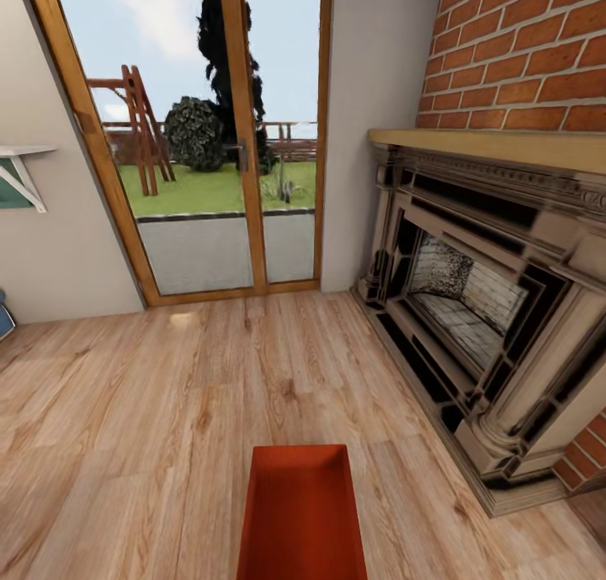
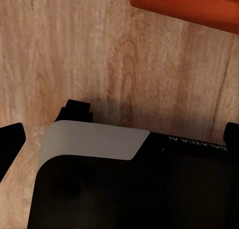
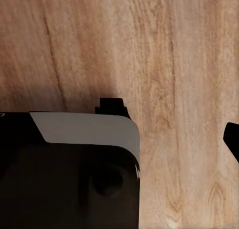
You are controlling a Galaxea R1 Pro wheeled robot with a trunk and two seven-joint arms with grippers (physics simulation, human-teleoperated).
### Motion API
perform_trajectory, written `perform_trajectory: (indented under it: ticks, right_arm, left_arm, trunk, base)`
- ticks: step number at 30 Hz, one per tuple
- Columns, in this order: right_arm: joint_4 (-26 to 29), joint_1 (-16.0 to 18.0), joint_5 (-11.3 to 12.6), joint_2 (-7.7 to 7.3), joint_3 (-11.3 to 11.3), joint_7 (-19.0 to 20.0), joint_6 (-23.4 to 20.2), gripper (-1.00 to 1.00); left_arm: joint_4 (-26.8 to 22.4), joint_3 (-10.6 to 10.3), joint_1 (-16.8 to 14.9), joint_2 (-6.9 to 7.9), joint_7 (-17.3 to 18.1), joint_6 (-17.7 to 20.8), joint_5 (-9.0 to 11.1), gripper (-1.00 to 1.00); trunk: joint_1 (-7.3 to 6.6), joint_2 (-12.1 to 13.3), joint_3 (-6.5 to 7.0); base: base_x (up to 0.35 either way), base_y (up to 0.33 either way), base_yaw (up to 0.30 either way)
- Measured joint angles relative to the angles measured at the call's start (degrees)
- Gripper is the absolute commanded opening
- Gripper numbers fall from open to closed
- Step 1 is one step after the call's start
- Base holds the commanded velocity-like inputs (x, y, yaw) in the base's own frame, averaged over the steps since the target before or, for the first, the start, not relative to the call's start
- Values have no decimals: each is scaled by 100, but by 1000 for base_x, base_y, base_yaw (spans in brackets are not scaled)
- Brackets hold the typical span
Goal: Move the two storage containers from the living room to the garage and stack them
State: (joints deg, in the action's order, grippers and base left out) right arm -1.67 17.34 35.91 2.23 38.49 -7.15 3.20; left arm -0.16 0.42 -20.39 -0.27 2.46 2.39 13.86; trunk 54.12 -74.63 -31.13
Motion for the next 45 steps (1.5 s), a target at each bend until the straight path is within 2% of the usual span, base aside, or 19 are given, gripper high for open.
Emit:
perform_trajectory:
  ticks: [24, 45]
  right_arm:
    - [0, 0, -4, 0, 0, 13, -17, 100]
    - [0, 0, -10, 0, 4, 41, -14, 100]
  left_arm:
    - [0, 0, 1, 0, 0, 0, -1, 100]
    - [0, 0, 2, 0, 0, -1, -1, 100]
  trunk:
    - [0, 0, -2]
    - [0, 0, -174]
  base:
    - [0, 0, 0]
    - [0, 0, 0]
